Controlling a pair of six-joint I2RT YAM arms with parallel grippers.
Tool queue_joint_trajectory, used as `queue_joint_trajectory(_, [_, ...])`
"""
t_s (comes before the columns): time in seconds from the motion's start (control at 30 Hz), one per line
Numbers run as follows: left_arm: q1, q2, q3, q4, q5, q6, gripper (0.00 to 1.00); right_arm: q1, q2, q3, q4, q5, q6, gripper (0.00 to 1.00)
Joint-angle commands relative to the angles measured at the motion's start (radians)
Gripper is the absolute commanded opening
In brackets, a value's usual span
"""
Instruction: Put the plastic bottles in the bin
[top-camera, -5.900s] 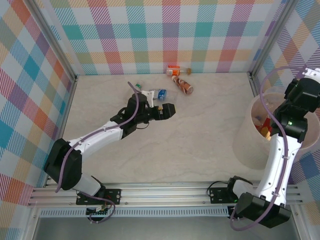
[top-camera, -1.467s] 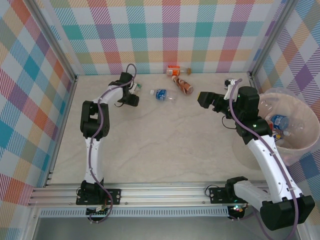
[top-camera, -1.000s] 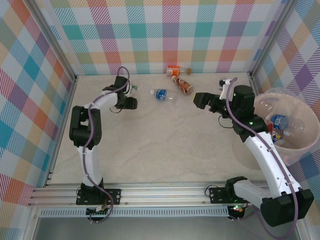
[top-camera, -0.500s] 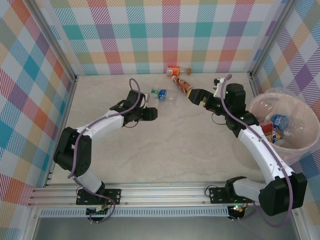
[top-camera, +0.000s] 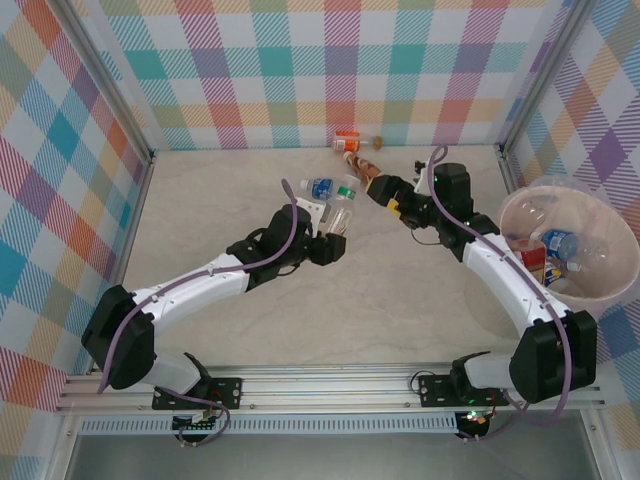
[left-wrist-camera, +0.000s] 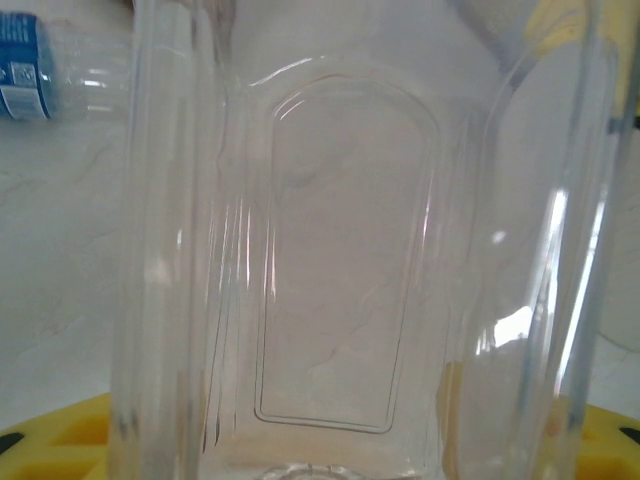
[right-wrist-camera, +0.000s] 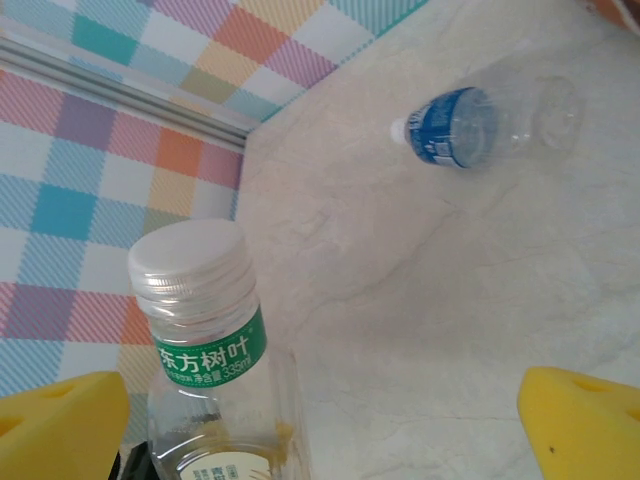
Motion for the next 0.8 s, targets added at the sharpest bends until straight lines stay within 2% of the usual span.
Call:
queue_joint_trajectory(0.0, [-0.032, -0.022, -0.002, 0.055, -0.026, 0.033, 0.48, 0.016, 0.02, 0.013, 0.181, -0.13, 0.06, 1.0])
queue_joint_trajectory(0.17, [-0.054, -0.003, 0.013, 0.062, -0.019, 0.044, 0.48, 0.058, 0.054, 0.047, 0.165, -0.096, 0.024, 0.99])
queue_joint_trajectory(0.3, [-0.063, 0.006, 0.008, 0.093, 0.007, 0.05, 0.48, 0.07, 0.076, 0.072, 0.124, -0.041, 0.013, 0.94])
queue_joint_trajectory(0.33, [-0.067, 0.008, 0.007, 0.1, 0.014, 0.053, 0.48, 0.073, 0.079, 0.075, 0.123, -0.032, 0.011, 0.9])
queue_joint_trajectory(0.4, [-0.071, 0.009, 0.006, 0.105, 0.018, 0.057, 0.48, 0.076, 0.084, 0.082, 0.113, -0.017, 0.011, 0.74])
queue_joint_trajectory(0.43, [-0.074, 0.011, 0.009, 0.105, 0.017, 0.062, 0.48, 0.078, 0.088, 0.084, 0.107, -0.009, 0.011, 0.69])
queue_joint_trajectory(0.57, [-0.082, 0.013, 0.015, 0.104, 0.025, 0.081, 0.48, 0.077, 0.09, 0.09, 0.112, -0.014, -0.005, 0.62])
queue_joint_trajectory(0.77, [-0.088, 0.018, 0.021, 0.094, 0.019, 0.089, 0.48, 0.077, 0.058, 0.083, 0.103, 0.021, -0.047, 0.45])
